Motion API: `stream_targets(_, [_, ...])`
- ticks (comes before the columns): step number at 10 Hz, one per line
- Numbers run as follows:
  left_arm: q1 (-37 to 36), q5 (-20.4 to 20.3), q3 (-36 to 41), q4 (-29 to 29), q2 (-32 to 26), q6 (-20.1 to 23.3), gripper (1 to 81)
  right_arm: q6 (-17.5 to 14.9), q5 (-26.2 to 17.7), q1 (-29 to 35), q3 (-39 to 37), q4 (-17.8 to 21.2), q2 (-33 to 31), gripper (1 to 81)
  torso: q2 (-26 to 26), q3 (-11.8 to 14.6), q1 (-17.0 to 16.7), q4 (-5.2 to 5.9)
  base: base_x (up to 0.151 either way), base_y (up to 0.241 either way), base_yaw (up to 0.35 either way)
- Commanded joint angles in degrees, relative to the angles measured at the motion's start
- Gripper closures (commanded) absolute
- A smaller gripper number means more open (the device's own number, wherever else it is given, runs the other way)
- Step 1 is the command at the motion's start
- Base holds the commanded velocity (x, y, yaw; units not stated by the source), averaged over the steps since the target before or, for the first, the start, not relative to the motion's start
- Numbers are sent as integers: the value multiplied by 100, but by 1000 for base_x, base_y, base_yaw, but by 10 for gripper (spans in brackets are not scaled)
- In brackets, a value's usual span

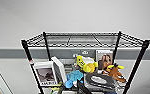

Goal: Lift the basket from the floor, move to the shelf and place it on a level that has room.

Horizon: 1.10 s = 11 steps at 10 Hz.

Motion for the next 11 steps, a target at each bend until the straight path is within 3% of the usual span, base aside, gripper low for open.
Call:
stream_targets(1, [-1000,-122,759,42,-374,32,811,5,-60,1009,808,-179,-416,811,0,0,0,0,0,0,0])
stream_targets(4, [-1422,-87,1092,-99,-655,-99,811,14,-137,1414,1124,-39,-653,811,0,0,0,0,0,0,0])
stream_targets(11, [-2820,210,1760,-134,-1332,-933,811,14,-481,2670,1783,655,-1066,811,0,0,0,0,0,0,0])
